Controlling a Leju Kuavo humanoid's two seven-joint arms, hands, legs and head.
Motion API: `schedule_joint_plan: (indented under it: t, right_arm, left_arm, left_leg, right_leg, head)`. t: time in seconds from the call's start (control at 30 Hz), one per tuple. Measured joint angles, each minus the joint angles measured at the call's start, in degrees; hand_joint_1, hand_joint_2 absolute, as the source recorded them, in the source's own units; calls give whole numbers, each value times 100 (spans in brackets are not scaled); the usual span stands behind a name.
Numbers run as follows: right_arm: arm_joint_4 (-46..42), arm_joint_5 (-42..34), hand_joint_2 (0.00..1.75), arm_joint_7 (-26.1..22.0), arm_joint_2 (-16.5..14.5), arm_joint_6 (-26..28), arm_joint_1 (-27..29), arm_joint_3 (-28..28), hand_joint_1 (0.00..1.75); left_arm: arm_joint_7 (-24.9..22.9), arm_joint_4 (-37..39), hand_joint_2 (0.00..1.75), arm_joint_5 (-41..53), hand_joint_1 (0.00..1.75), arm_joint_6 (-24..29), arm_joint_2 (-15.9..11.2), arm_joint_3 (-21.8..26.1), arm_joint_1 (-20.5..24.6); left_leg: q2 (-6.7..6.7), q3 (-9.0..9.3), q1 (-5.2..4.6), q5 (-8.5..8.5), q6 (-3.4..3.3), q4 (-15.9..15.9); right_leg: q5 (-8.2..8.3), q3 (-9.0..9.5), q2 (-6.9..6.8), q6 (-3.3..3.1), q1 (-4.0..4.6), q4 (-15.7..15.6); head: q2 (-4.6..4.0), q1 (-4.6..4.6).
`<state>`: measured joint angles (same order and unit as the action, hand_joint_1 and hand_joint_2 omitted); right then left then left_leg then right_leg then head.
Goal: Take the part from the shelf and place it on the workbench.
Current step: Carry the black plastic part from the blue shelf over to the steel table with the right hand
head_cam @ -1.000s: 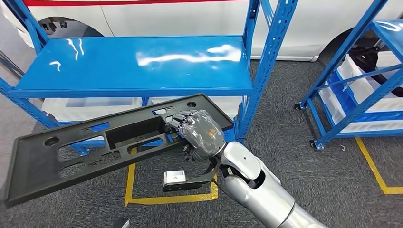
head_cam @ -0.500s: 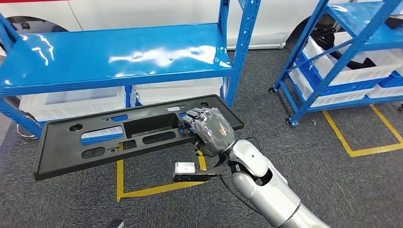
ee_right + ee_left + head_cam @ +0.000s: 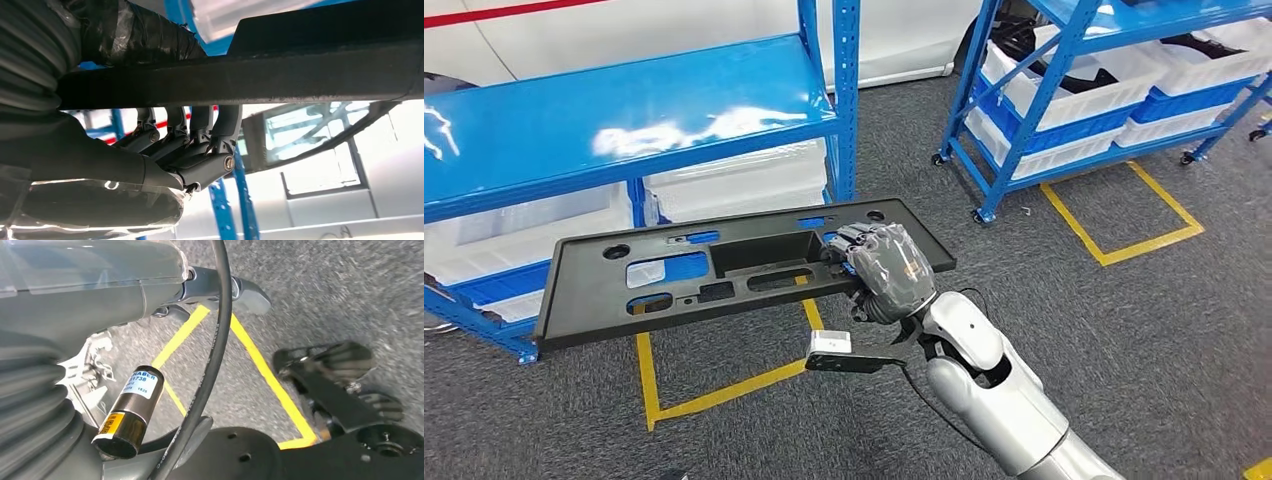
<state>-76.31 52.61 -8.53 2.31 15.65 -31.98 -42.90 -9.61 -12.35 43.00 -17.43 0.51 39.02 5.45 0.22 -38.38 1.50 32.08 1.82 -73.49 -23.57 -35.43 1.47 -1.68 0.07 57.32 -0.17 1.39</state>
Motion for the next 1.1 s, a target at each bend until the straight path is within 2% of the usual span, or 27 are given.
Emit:
schedule_joint_plan:
  t: [0.03, 0.07, 0.13, 0.17, 0.2, 0.23, 0.27, 0.3, 0.33, 0.4, 0.43, 0.47, 0.5, 0.53, 0.57, 0.63, 0.67, 0.7, 0.77, 0.8, 0.83, 0.9, 0.93, 0.97, 1.0, 1.03, 1.1]
  right_arm:
    - [9, -23, 175, -9, 1, -27, 23, 12, 175]
    - [25, -47, 175, -32, 1, -44, 47, 25, 175]
    - [80, -69, 175, -101, -7, -21, 93, 56, 175]
    - [110, -74, 175, -132, -10, -3, 115, 71, 175]
    - [142, -76, 175, -151, -13, 9, 135, 86, 175]
    - [173, -78, 175, -164, -10, 19, 156, 100, 175]
    - [202, -81, 175, -171, -7, 23, 166, 113, 175]
    - [231, -84, 175, -173, -3, 23, 171, 124, 175]
    - [255, -87, 175, -174, -1, 23, 173, 132, 175]
    - [286, -97, 175, -180, -1, 21, 174, 137, 175]
    - [299, -100, 175, -184, -2, 19, 177, 137, 175]
    - [311, -103, 175, -185, -2, 15, 177, 137, 175]
    - [322, -105, 175, -186, -2, 11, 177, 137, 175]
    - [328, -105, 175, -186, -4, 6, 174, 137, 175]
    - [329, -105, 175, -186, -10, 3, 165, 138, 175]
    - [323, -105, 175, -189, -31, 2, 126, 145, 175]
    - [320, -107, 175, -191, -42, 3, 99, 151, 175]
    - [319, -109, 175, -192, -49, 3, 77, 157, 175]
    - [322, -111, 175, -192, -52, 3, 67, 168, 175]
    - [327, -111, 175, -192, -51, 0, 76, 172, 175]
    - [332, -110, 175, -191, -55, -4, 84, 173, 175]
    - [338, -109, 175, -187, -84, -21, 84, 171, 175]
    - [339, -110, 175, -183, -101, -37, 79, 170, 175]
    - [339, -110, 175, -179, -113, -55, 76, 170, 175]
    - [339, -111, 175, -175, -119, -74, 74, 170, 175]
    - [339, -112, 175, -174, -120, -86, 73, 170, 175]
    - [340, -121, 175, -171, -119, -97, 72, 170, 175]
  left_arm:
    - [-49, 0, 175, -8, 0, -9, -8, 8, -8]
    - [-87, 1, 175, -14, 0, -16, -13, 19, -23]
    - [-90, 3, 175, -19, 0, -19, -13, 39, -86]
    - [-83, 4, 175, -17, 0, -20, -10, 45, -115]
    - [-78, 5, 175, -16, 0, -20, -9, 48, -142]
    - [-77, 9, 175, -15, 0, -21, 1, 50, -156]
    - [-82, 12, 175, -14, 0, -21, 4, 53, -158]
    - [-86, 15, 175, -14, 0, -19, 8, 58, -161]
    - [-91, 18, 175, -15, 0, -16, 12, 66, -162]
    - [-99, 17, 175, -16, 0, -6, 7, 83, -174]
    - [-103, 17, 175, -16, 0, -1, 8, 90, -180]
    - [-106, 17, 175, -16, 0, 2, 8, 93, -182]
    - [-108, 17, 175, -15, 0, 5, 7, 96, -178]
    - [-107, 17, 175, -14, 0, 6, 7, 97, -171]
    - [-107, 17, 175, -11, 0, 5, 10, 98, -161]
    - [-105, 19, 175, -7, 0, 4, 30, 101, -154]
    - [-105, 20, 175, -5, 0, 3, 39, 102, -152]
    - [-104, 21, 175, -4, 0, 2, 45, 104, -152]
    - [-104, 22, 175, -3, 0, 1, 41, 112, -138]
    - [-104, 22, 175, -2, 0, 1, 37, 116, -137]
    - [-103, 23, 175, -2, 0, -5, 35, 119, -144]
    - [-97, 24, 175, 1, 0, -17, 32, 124, -173]
    - [-91, 24, 175, 5, 0, -26, 32, 127, -185]
    - [-84, 24, 175, 10, 0, -30, 30, 129, -191]
    - [-76, 24, 175, 16, 0, -35, 28, 132, -193]
    - [-69, 24, 175, 20, 0, -40, 28, 133, -191]
    - [-53, 24, 175, 28, 0, -43, 27, 134, -183]
  left_leg:
    - [-35, 219, 14, -159, 18, 252]
    - [-149, 478, 35, -227, 44, 603]
    - [-397, 841, 67, -165, 51, 1190]
    - [-468, 892, 68, -92, 37, 1303]
    - [-441, 881, 59, -94, 3, 1325]
    - [-360, 835, 71, -124, -35, 1306]
    - [-287, 793, 77, -168, -85, 1301]
    - [-204, 736, 79, -222, -145, 1304]
    - [-125, 671, 77, -276, -197, 1309]
    - [28, 535, 22, -381, -262, 1306]
    - [108, 468, -3, -430, -275, 1303]
    - [189, 400, -30, -481, -287, 1301]
    - [264, 335, -59, -531, -294, 1300]
    - [331, 274, -90, -580, -300, 1300]
    - [392, 230, -111, -626, -303, 1302]
    - [506, 180, -133, -713, -280, 1319]
    - [564, 174, -117, -763, -258, 1340]
    - [620, 171, -101, -821, -228, 1376]
    - [673, 168, -81, -924, -169, 1463]
    - [588, 153, -88, -864, -138, 1459]
    - [451, 118, -97, -687, -116, 1357]
    - [142, 0, -101, -95, -95, 808]
    - [70, -49, -98, 124, -93, 451]
    - [37, -68, -96, 210, -89, 158]
    - [25, -51, -94, 176, -83, -20]
    - [20, 8, -90, 52, -77, -78]
    - [-47, 325, -66, -217, -58, 217]
  right_leg:
    - [28, -99, 66, 30, -23, 72]
    - [51, -209, 133, 66, -39, 155]
    - [109, -391, 264, 134, -42, 313]
    - [160, -461, 329, 170, -27, 355]
    - [226, -510, 395, 204, -19, 372]
    - [274, -549, 446, 235, -26, 375]
    - [240, -600, 412, 263, -25, 411]
    - [80, -667, 308, 293, -32, 547]
    - [-177, -743, 165, 320, -42, 782]
    - [-742, -896, -81, 365, -56, 1492]
    - [-860, -919, -119, 369, -64, 1799]
    - [-854, -879, -135, 358, -65, 1983]
    - [-739, -748, -143, 330, -57, 1979]
    - [-591, -510, -167, 275, -35, 1776]
    - [-513, -193, -243, 191, 9, 1413]
    - [-611, 422, -452, 27, 112, 561]
    - [-687, 583, -524, -26, 162, 279]
    - [-709, 642, -533, -58, 197, 118]
    - [-539, 606, -453, -111, 222, -48]
    - [-428, 584, -407, -127, 207, -136]
    - [-314, 539, -358, -134, 183, -212]
    - [-140, 371, -240, -128, 154, -227]
    - [-75, 251, -173, -129, 152, -187]
    - [-18, 133, -108, -124, 150, -139]
    - [30, 28, -54, -120, 146, -92]
    - [73, -72, -6, -110, 139, -44]
    - [156, -299, 102, -68, 108, 86]
  head:
    - [0, -1]
    - [0, -2]
    - [0, 0]
    - [0, 1]
    - [0, 2]
    - [0, 2]
    - [0, 9]
    - [0, 26]
    - [0, 44]
    - [0, 72]
    - [0, 73]
    - [0, 74]
    - [0, 73]
    - [0, 73]
    - [0, 71]
    - [0, 68]
    - [0, 68]
    - [0, 72]
    - [0, 76]
    - [0, 77]
    - [0, 74]
    - [0, 68]
    - [0, 65]
    - [0, 64]
    - [0, 66]
    - [0, 66]
    - [0, 65]
